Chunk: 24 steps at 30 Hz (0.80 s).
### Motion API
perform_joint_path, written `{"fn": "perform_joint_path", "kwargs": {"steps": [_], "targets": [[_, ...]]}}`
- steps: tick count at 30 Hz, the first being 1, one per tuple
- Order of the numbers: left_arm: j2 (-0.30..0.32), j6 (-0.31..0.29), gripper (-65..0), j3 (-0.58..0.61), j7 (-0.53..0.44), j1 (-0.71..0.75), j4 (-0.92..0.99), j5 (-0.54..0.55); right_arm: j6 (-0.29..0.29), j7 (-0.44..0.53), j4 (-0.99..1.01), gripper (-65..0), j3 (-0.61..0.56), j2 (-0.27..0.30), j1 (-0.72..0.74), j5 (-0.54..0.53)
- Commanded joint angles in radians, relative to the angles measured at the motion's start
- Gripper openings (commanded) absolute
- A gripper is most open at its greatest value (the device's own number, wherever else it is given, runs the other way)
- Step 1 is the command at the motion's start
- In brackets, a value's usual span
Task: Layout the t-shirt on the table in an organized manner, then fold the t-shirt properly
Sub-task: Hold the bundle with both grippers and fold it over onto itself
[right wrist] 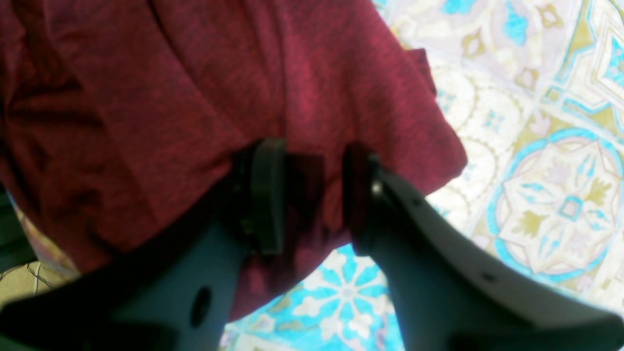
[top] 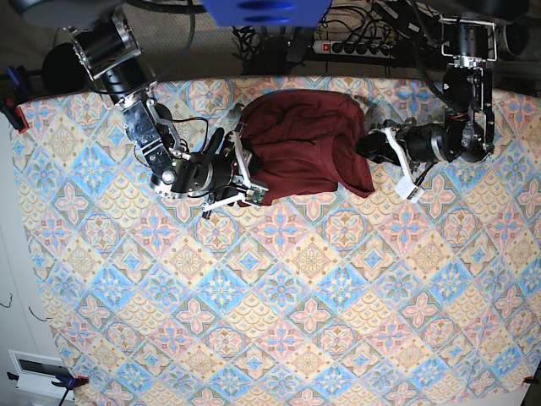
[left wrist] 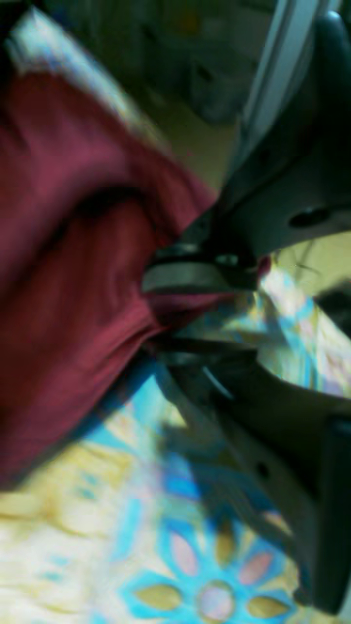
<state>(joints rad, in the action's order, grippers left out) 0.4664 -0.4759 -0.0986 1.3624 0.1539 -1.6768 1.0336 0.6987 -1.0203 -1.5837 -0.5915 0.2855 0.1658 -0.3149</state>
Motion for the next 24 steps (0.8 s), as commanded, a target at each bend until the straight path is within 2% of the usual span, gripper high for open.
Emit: {"fn": "perform_joint_path", "kwargs": {"steps": [1, 3, 7, 12, 16, 18, 21, 24], "targets": [[0.013, -0.005, -51.3, -0.019, -0.011, 0.002, -0.039, 0.055, -0.001, -0.009, -0.010, -45.1, 0.005, 0.007, 0.016, 0.009], [0.013, -0.005, -51.3, -0.025, -0.010, 0.008, -0.059, 0.132, -0.001, -0.007, -0.019, -45.1, 0.005, 0.007, 0.015, 0.009], [0.005, -0.005, -51.7, -0.022, -0.007, 0.043, -0.070, 0.210, -0.001, -0.001, -0.080, -47.4, 0.006, 0.007, 0.013, 0.009], [-0.038, -0.005, -51.9, -0.008, -0.001, 0.120, -0.187, 0.219, -0.001, -0.001, -0.205, -57.1, 0.025, 0.007, 0.016, 0.009], [-0.038, -0.005, -52.1, 0.084, 0.027, 0.145, -0.225, 0.215, -0.001, 0.001, -0.212, -59.1, 0.107, -0.001, 0.019, 0.009], [-0.038, -0.005, -55.7, 0.119, 0.030, 0.158, -0.242, 0.199, -0.001, 0.001, -0.211, -59.3, 0.135, -0.039, 0.021, 0.007], [-0.041, -0.005, -65.0, 0.132, 0.027, 0.161, -0.256, 0.136, -0.001, 0.001, -0.137, -59.4, 0.144, -0.085, 0.047, 0.009], [-0.041, -0.005, -65.0, 0.167, 0.025, 0.160, -0.256, 0.087, -0.001, 0.001, -0.057, -59.4, 0.143, -0.133, 0.114, 0.009]]}}
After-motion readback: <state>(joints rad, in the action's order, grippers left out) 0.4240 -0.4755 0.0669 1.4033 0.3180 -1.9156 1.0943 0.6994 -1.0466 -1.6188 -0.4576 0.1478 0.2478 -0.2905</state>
